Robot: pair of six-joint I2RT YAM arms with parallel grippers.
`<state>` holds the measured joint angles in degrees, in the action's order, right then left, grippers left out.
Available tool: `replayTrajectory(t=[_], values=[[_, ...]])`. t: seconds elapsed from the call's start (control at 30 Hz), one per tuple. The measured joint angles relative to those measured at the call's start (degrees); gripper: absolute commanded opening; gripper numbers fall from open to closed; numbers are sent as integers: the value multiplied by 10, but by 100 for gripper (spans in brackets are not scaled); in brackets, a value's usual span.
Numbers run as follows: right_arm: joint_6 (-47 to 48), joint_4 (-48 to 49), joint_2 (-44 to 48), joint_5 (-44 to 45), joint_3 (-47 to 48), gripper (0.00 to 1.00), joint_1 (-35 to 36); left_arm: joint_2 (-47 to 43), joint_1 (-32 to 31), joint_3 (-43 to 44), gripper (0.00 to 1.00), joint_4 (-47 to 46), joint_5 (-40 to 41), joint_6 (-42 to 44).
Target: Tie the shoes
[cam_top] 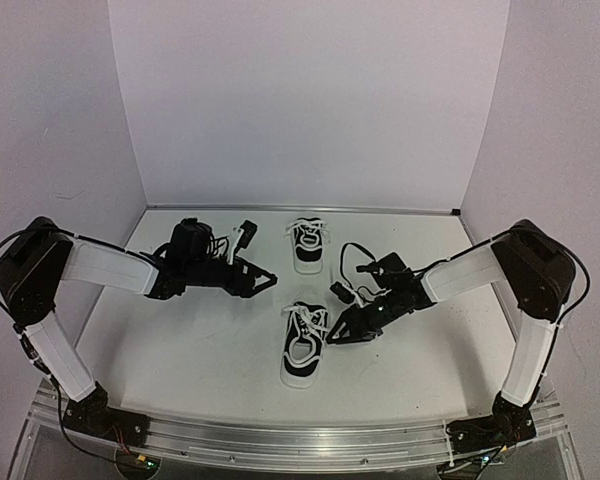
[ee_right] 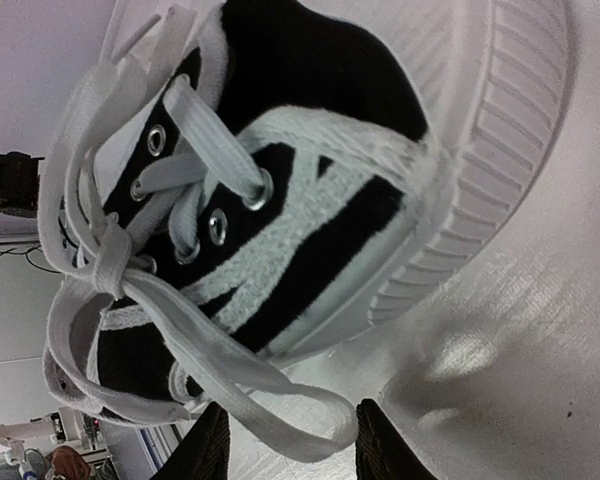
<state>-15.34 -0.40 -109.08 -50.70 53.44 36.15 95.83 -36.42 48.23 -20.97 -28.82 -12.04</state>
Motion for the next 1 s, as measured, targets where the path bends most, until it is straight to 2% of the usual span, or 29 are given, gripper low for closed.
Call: replayTrajectory(t=[0.23,0.47,0.7,1.0], values=[[31,-7,-19,7,35,37,11,13,2,0,68,-11,-3,-3],[72,-46,-20,19,59,15,17,49,10,1,64,-17,-28,-23],[92,-71,-8,44,63,0,20,59,13,1,64,-24,-53,-42],[96,-116,-3,120,63,0,23,84,17,1,61,-68,-87,-77]])
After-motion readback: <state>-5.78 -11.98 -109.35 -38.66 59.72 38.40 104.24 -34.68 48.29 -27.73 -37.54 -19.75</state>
